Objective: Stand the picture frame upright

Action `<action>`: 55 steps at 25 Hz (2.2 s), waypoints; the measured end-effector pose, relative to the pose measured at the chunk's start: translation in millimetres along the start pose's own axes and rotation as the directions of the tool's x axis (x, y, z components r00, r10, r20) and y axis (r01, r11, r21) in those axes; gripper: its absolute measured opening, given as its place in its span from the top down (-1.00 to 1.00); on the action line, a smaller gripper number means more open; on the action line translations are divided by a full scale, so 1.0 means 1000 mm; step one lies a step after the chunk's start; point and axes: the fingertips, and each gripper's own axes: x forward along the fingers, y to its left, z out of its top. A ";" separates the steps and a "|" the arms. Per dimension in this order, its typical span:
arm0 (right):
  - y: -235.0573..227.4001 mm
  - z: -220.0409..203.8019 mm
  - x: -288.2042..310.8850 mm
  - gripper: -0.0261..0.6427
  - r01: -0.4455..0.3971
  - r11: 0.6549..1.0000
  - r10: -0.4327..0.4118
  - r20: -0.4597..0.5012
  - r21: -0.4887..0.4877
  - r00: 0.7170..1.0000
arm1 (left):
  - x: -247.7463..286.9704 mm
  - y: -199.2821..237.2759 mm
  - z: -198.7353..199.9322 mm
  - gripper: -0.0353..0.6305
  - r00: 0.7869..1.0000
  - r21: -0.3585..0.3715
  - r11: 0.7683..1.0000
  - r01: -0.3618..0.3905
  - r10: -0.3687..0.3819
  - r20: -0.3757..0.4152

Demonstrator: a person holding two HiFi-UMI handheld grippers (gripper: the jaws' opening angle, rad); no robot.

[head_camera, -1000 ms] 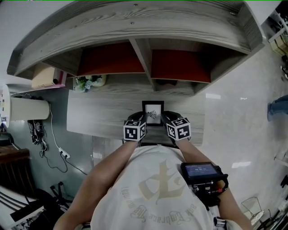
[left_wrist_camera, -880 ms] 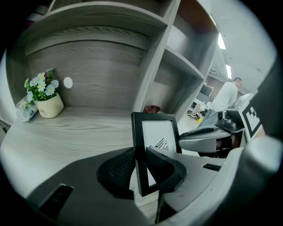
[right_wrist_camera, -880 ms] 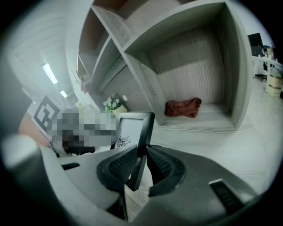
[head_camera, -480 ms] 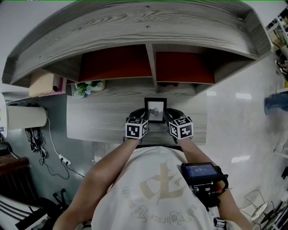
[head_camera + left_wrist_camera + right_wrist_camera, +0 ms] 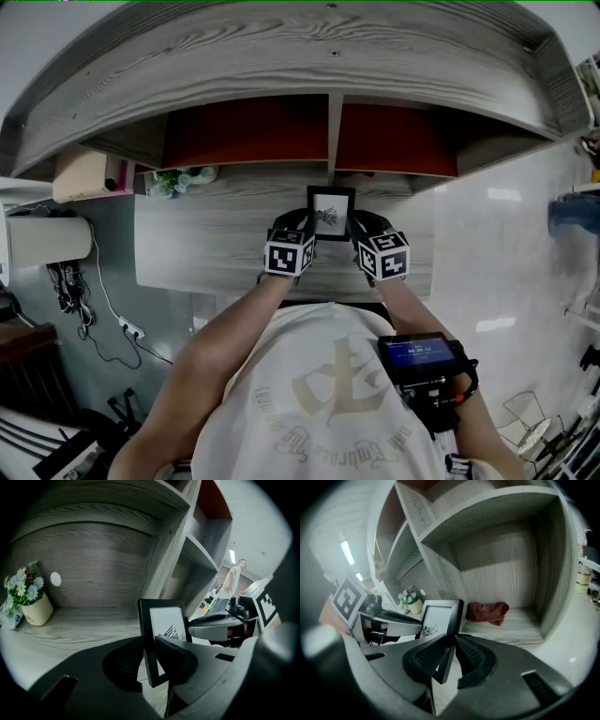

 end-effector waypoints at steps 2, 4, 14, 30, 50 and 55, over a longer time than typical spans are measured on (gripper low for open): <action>-0.002 0.003 0.001 0.71 0.005 1.000 -0.005 0.002 -0.006 1.000 | 0.002 0.002 0.002 0.63 1.000 -0.002 1.000 -0.004 0.004 0.000; -0.003 0.006 0.004 0.71 0.006 1.000 -0.006 0.009 -0.008 1.000 | 0.005 0.005 0.000 0.63 1.000 -0.007 1.000 -0.009 0.009 -0.008; -0.008 0.012 0.010 0.71 -0.001 1.000 0.001 0.034 0.000 0.999 | 0.011 0.009 0.000 0.65 1.000 -0.001 1.000 -0.020 0.020 -0.010; -0.017 0.024 0.024 0.71 -0.005 1.000 0.005 0.039 -0.014 0.999 | 0.023 0.019 0.015 0.66 0.999 0.013 0.999 -0.045 0.045 0.010; -0.023 0.030 0.037 0.70 -0.016 1.000 0.016 0.042 -0.021 0.999 | 0.032 0.027 0.021 0.65 0.997 -0.021 0.997 -0.073 0.074 0.017; -0.027 0.029 0.036 0.62 -0.015 1.000 0.014 0.042 0.011 0.999 | 0.033 0.027 0.021 0.64 0.998 -0.046 0.997 -0.065 0.066 0.013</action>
